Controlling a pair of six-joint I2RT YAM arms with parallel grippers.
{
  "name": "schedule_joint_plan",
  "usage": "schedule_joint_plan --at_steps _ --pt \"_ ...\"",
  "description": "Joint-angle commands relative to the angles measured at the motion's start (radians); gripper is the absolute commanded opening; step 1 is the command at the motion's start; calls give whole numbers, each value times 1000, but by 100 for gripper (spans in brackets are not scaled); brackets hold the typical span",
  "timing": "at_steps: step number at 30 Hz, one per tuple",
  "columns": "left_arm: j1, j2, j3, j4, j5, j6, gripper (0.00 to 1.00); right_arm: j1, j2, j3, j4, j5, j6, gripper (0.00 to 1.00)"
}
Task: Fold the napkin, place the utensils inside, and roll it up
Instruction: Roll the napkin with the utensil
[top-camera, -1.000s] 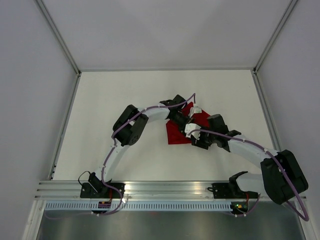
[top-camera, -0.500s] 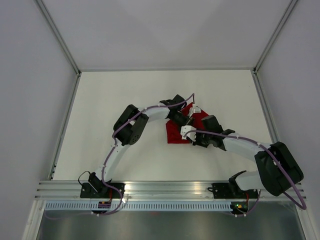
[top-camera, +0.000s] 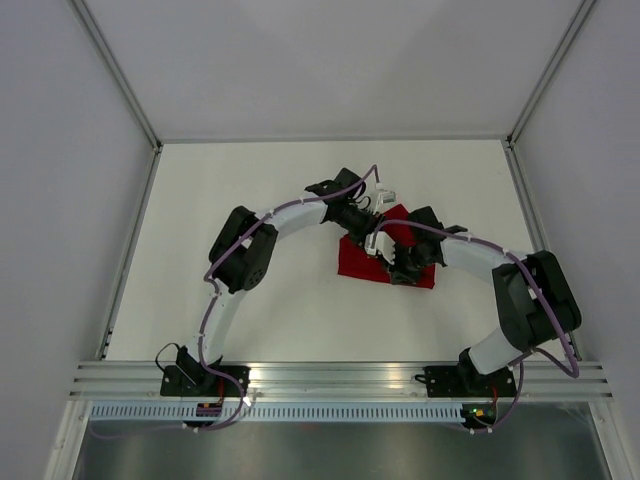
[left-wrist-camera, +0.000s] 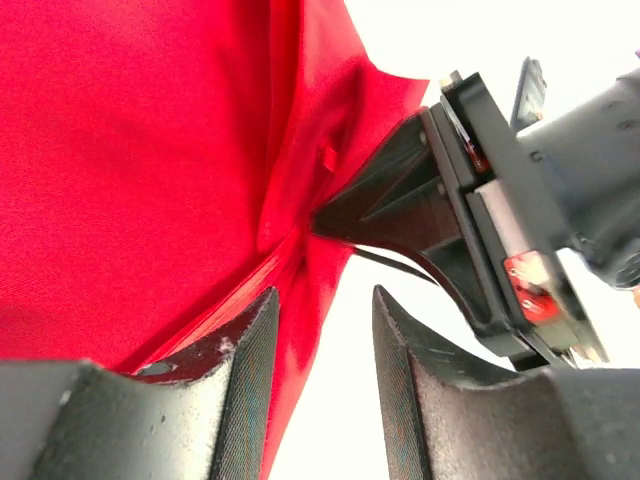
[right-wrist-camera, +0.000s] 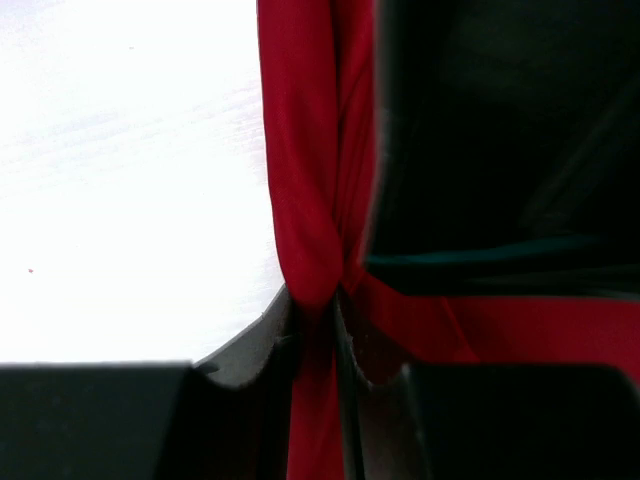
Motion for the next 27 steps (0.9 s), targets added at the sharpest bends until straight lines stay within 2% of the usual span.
schedule_joint_plan --at_steps 1,3,9,13,17,22,24,27 --pt "38 -115 -16 61 -132 -99 47 -46 88 84 -201 -98 -72 15" --pt "64 -161 -56 124 -161 -111 47 -66 146 151 -298 -150 -119 15" --pt "138 -368 -337 365 -312 -211 50 -154 336 335 -540 -238 -251 15" --pt "135 -490 -524 492 -442 -222 51 -209 465 447 -675 -287 -329 16" --pt "100 -564 -601 555 -520 -164 51 -231 541 521 -752 -304 -343 16" --pt "-47 -597 -659 580 -666 25 55 -240 588 567 -763 -301 -317 16" --pt "-133 -581 -661 586 -754 146 55 -245 605 585 -765 -301 -308 16" --pt "-245 -529 -645 589 -857 231 56 -249 628 608 -775 -301 -297 16"
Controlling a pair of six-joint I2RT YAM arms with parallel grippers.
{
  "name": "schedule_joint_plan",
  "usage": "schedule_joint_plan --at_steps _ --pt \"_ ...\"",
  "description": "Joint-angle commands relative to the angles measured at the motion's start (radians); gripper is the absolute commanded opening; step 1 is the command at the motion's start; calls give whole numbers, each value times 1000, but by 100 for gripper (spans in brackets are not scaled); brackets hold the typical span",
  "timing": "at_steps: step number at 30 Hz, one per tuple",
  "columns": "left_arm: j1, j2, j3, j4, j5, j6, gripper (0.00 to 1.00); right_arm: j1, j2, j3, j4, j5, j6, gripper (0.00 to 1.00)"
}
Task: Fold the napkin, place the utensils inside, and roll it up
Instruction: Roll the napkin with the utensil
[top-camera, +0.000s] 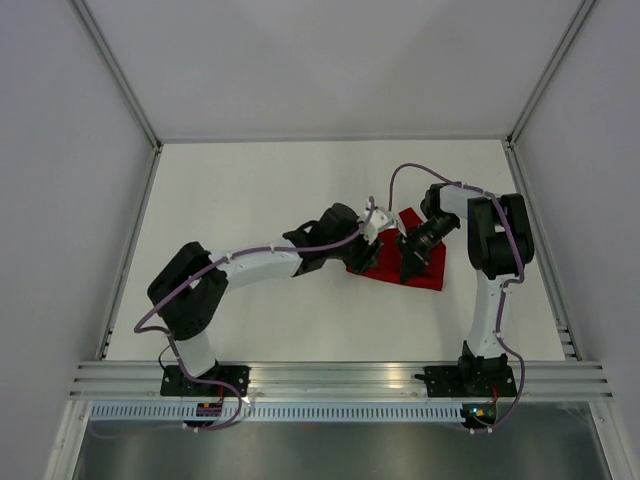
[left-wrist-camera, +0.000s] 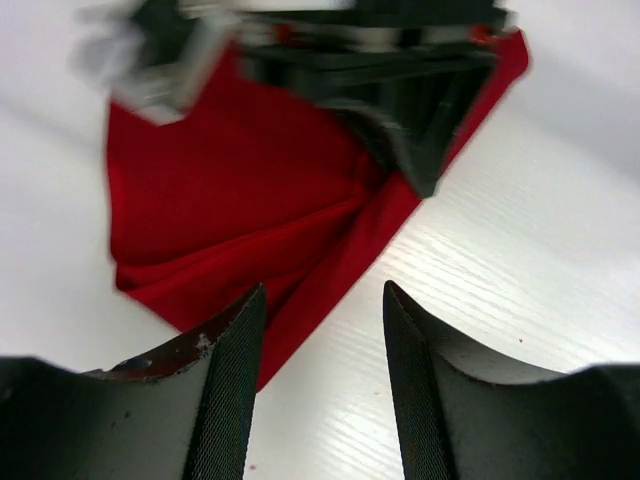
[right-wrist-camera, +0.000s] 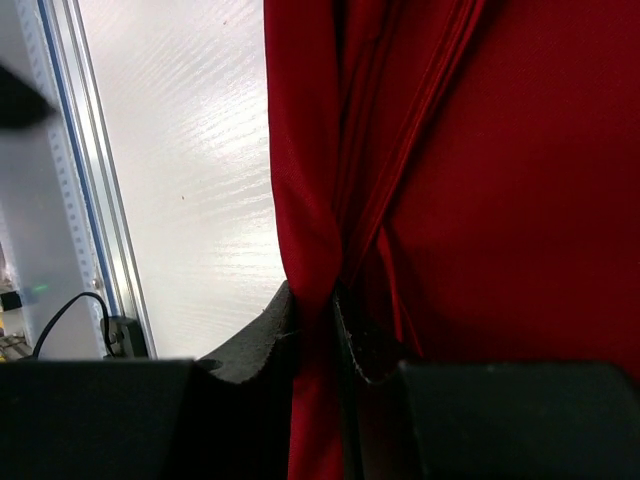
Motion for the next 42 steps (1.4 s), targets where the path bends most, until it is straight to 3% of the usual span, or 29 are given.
schedule_joint_plan --at_steps 1,8,33,36,37,40,42 --pt "-106 39 23 59 -186 223 56 -8 49 35 5 20 -37 16" --pt "-229 177 96 75 -291 370 58 -19 112 95 -44 10 -44 16" --pt "-269 332 141 186 -294 522 57 -26 191 175 -98 11 -32 15" --pt "-269 360 165 137 -272 530 46 -28 192 180 -98 14 -32 15" --pt "-267 363 169 106 -263 530 34 -30 191 181 -98 17 -34 15" --pt "-262 377 197 36 -236 513 15 -37 186 186 -89 27 -28 15" --pt "-255 382 223 4 -179 481 9 -42 180 186 -76 28 -18 16"
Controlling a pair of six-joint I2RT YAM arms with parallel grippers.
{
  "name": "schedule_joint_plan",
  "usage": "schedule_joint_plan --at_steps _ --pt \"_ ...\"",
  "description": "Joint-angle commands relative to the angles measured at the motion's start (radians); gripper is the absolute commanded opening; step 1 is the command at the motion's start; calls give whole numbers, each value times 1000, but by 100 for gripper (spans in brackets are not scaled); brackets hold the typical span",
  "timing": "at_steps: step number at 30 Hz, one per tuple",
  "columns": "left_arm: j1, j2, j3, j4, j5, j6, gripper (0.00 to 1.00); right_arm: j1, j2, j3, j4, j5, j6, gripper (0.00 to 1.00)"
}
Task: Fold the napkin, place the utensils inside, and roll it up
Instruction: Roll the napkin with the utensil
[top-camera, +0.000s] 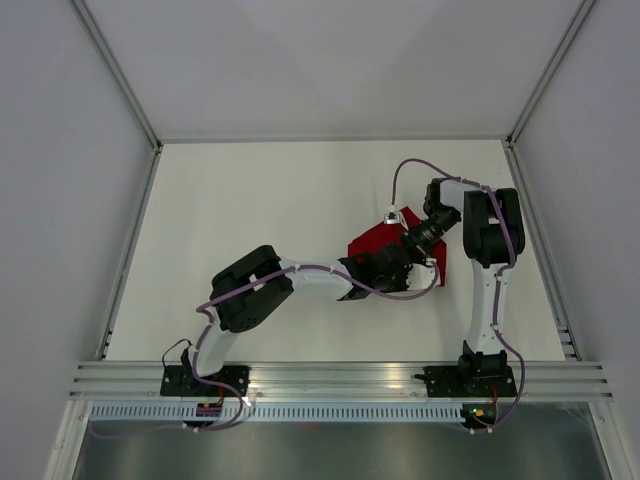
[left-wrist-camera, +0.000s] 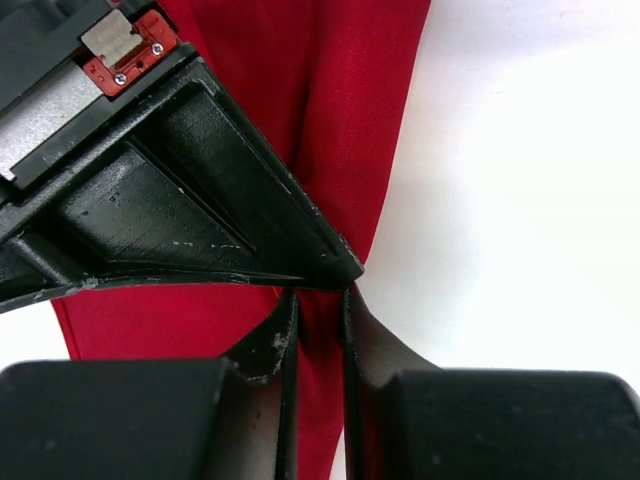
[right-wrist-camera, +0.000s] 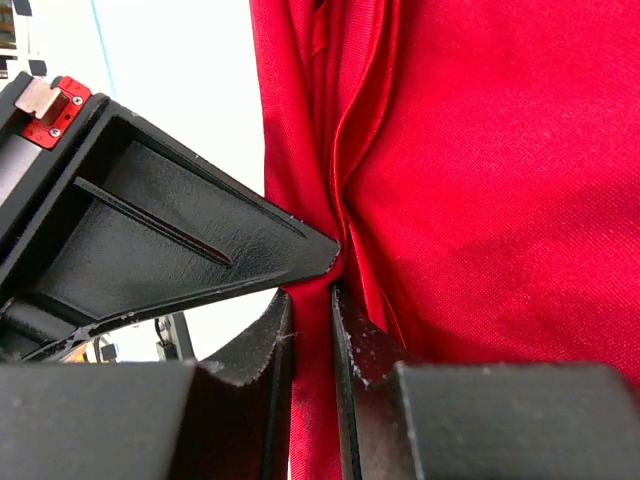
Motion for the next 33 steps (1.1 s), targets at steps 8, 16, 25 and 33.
schedule_joint_plan --at_steps 8,16,25,33 --pt "61 70 146 -301 284 -103 2 -56 -104 -7 134 5 -7 48" --pt "131 128 243 -461 479 -178 2 -170 -258 -2 145 -93 -6 56" --pt "201 269 459 -705 697 -270 2 -231 -627 -331 482 -69 72 58" --pt "242 376 600 -840 826 -349 2 -126 -936 -728 872 116 161 61"
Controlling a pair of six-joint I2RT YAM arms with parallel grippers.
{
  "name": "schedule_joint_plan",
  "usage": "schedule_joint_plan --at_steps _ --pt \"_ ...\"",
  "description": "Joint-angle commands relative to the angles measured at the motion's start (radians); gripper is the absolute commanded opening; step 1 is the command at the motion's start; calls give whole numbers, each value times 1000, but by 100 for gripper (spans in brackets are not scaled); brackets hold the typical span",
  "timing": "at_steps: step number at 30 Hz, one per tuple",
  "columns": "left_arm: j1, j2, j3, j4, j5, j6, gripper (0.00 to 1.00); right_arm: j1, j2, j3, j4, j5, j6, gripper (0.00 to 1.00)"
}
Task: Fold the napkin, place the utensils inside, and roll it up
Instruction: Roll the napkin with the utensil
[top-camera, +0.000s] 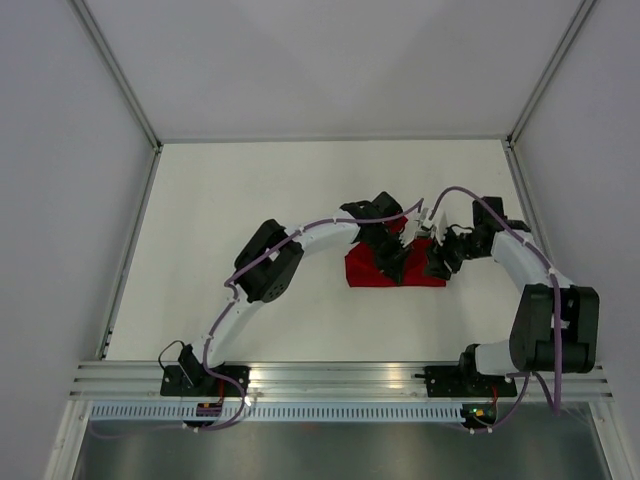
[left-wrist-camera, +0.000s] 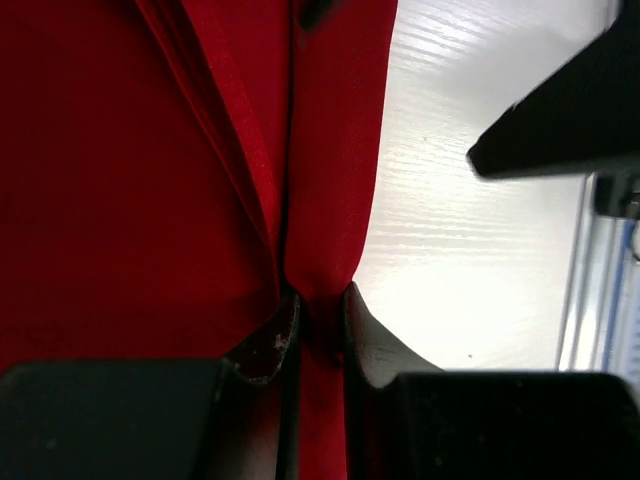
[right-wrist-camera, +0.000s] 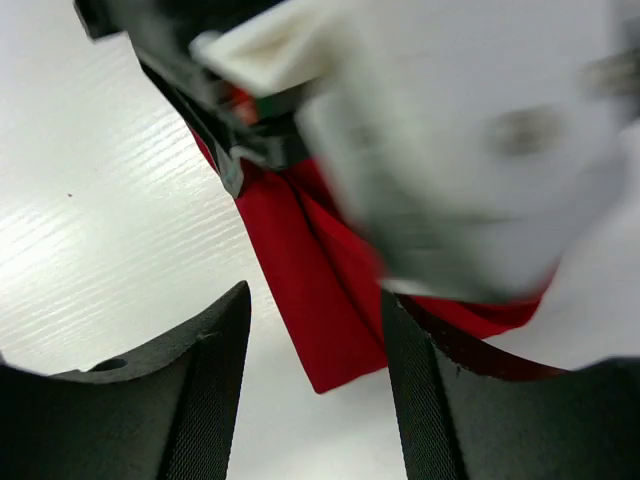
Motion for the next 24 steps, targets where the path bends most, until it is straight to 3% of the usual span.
schedule_joint_plan --at_steps 1,7,16,22,24 --pt "15 91 37 -173 95 -93 2 65 -103 -156 276 99 41 61" --pt "49 136 61 -191 182 -170 2 312 -238 -376 540 353 123 65" --pt "55 177 84 -193 227 -227 2 487 -232 -431 611 456 159 65" --pt "65 188 97 -193 245 -238 2 539 -203 -428 590 478 173 57" --pt "68 190 100 -193 245 -238 2 545 -183 -411 565 481 173 47"
